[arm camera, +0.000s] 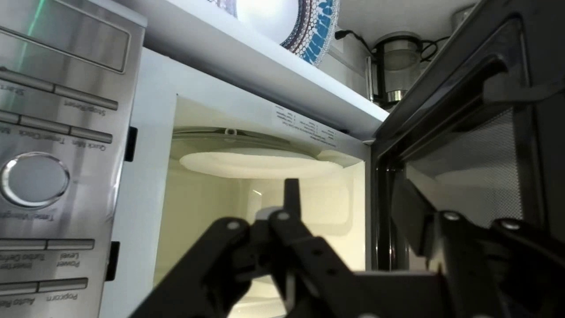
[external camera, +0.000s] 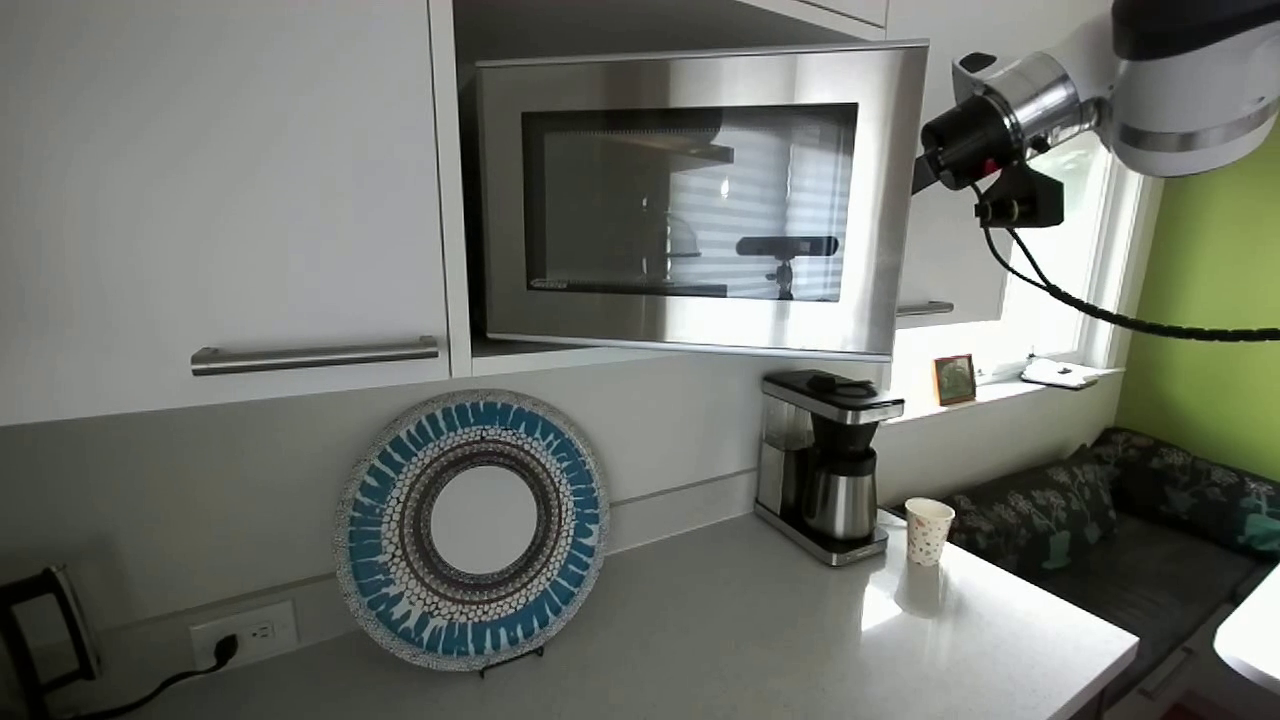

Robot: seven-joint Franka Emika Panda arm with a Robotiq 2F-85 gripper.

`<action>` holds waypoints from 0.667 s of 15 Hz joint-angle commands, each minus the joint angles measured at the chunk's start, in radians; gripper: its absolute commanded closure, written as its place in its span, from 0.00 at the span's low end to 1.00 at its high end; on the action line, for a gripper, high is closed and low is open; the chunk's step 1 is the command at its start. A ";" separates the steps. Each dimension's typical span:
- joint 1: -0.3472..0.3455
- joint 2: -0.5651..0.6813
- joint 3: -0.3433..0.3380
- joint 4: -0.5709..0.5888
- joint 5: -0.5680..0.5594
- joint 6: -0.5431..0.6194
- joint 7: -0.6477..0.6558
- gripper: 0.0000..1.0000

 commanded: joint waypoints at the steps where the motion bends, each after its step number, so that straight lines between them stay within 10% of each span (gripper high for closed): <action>1: 0.056 -0.005 -0.032 0.012 0.049 -0.064 0.002 0.74; 5: 0.066 -0.015 -0.048 0.042 0.083 -0.218 0.013 1.00; 10: 0.065 -0.007 -0.051 0.096 0.162 -0.366 -0.006 1.00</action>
